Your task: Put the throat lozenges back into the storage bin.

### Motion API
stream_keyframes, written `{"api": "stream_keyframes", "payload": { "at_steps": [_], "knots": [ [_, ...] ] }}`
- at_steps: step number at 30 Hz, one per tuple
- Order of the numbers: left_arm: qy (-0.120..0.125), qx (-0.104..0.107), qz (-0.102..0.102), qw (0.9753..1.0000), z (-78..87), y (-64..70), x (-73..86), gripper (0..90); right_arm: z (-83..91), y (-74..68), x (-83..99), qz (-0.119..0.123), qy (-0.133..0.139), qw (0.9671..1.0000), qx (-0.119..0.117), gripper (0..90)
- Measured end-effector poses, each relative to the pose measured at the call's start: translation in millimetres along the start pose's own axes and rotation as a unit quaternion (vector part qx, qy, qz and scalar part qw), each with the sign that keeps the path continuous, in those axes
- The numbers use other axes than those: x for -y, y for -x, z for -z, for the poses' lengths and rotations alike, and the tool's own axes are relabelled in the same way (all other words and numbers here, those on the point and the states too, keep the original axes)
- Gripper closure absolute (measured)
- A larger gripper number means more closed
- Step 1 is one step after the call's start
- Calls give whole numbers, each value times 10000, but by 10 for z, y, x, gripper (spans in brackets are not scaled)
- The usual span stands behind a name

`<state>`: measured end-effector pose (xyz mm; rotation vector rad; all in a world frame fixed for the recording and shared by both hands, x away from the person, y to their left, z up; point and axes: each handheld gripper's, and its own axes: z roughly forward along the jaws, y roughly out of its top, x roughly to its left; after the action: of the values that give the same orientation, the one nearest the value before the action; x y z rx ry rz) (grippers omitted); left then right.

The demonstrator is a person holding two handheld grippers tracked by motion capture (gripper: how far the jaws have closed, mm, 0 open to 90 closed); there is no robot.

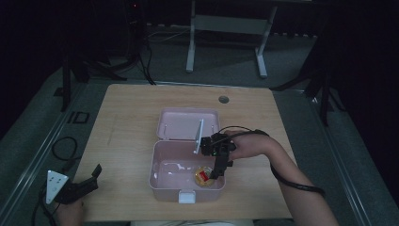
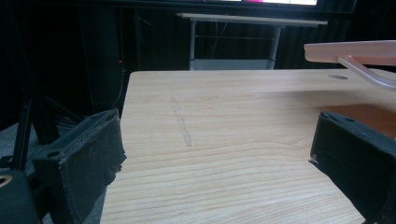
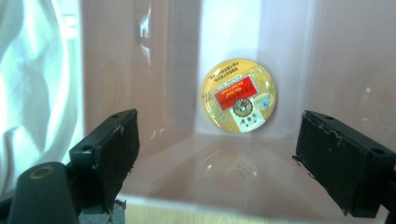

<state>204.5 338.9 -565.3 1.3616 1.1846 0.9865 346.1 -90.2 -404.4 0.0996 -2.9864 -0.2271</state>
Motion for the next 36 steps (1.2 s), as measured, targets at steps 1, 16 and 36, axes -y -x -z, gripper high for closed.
{"api": "stream_keyframes", "payload": {
  "at_steps": [1,16,36],
  "knots": [
    [0,0,0,10000,0,0,0,30,27,-1,25,-13,42,10000,30,133],
    [-22,-5,-30,10000,-3,4,-1,30,254,79,736,-630,718,9947,392,128],
    [-19,-7,-29,10000,-2,3,-1,30,-446,314,1620,-1599,2006,9592,1190,125]
  ]
}}
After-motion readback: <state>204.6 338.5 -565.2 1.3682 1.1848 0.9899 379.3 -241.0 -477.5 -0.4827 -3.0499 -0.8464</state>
